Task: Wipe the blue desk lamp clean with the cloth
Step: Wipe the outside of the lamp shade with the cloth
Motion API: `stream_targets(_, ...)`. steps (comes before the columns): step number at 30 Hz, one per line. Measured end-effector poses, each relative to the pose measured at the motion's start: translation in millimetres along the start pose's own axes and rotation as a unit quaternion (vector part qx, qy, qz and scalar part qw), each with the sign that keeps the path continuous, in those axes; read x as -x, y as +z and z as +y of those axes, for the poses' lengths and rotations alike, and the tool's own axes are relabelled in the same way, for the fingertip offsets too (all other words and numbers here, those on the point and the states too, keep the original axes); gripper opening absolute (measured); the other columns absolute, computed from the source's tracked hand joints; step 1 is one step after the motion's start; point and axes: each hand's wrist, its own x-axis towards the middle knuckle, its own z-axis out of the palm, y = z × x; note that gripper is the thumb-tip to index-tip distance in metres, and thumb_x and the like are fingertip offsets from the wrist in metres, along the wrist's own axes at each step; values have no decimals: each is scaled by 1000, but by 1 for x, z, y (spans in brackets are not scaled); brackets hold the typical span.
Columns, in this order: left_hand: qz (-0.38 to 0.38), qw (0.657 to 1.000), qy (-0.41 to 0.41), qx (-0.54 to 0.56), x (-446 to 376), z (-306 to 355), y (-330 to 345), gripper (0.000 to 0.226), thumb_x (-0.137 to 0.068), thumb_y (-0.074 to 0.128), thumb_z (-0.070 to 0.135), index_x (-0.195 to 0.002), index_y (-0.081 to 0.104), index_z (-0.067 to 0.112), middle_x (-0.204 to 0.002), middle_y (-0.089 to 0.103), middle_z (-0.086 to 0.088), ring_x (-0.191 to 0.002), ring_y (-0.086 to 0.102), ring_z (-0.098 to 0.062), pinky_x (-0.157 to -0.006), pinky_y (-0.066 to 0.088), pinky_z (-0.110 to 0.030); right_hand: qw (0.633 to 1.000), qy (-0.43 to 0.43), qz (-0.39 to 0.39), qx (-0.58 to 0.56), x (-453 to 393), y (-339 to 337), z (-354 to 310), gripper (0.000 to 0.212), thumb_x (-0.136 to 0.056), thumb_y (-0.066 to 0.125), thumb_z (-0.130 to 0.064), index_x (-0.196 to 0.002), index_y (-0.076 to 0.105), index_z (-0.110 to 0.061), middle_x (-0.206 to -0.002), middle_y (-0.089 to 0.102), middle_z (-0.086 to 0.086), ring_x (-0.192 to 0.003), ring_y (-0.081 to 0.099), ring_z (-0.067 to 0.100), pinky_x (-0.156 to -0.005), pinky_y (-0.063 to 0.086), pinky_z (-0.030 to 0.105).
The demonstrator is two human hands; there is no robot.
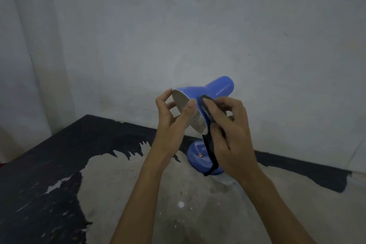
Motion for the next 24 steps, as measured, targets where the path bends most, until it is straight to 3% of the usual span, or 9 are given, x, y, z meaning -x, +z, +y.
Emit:
stream_targets(4,10,1000,-3,6,1,2,4,55,-96,58,30,-142,28,29,-123,49,12,-87,67,13,-67,54,-11,998,-48,-10,48,6,-6,0,43,-98,45,-8,-139,55,0,-132,45,7,-116,51,29,-93,48,36)
stream_targets(9,41,999,-16,12,-1,2,5,54,-95,64,28,-137,31,30,-127,53,-1,-107,65,-16,-69,54,-14,997,-14,-35,73,-14,-7,8,48,-100,37,-14,-145,50,-3,-129,50,14,-107,53,30,-84,49,43)
stream_targets(13,65,998,-11,5,-3,-2,9,54,-93,67,27,-134,32,29,-132,50,-9,-110,58,-10,-66,50,-8,991,31,-67,114,-32,-13,24,51,-101,34,-21,-148,48,-12,-132,44,11,-105,51,28,-81,51,47)
stream_targets(17,82,997,-8,8,-4,-3,14,62,-78,69,40,-129,34,32,-133,48,-10,-103,60,-1,-65,50,-9,985,62,-88,133,-46,-18,34,52,-101,34,-23,-152,43,-18,-131,41,12,-88,51,25,-64,50,41)
stream_targets(20,82,997,-6,-2,-4,-5,18,60,-85,76,35,-128,34,33,-136,45,-10,-88,61,14,-63,50,-8,981,107,-85,135,-50,-19,40,50,-106,35,-22,-155,34,-24,-131,38,9,-63,45,17,-53,42,37)
stream_targets(22,80,997,4,-8,-2,-6,20,61,-83,78,37,-126,35,36,-137,44,-9,-93,63,8,-65,52,-11,977,155,-80,123,-51,-20,41,50,-108,35,-22,-157,29,-30,-127,38,8,-58,47,19,-56,47,39)
stream_targets(24,73,997,7,-12,-1,-7,22,65,-74,80,48,-123,36,42,-137,43,-8,-105,65,-10,-70,56,-18,975,189,-67,93,-49,-25,42,51,-108,35,-21,-157,28,-32,-117,42,7,-67,51,18,-65,48,25)
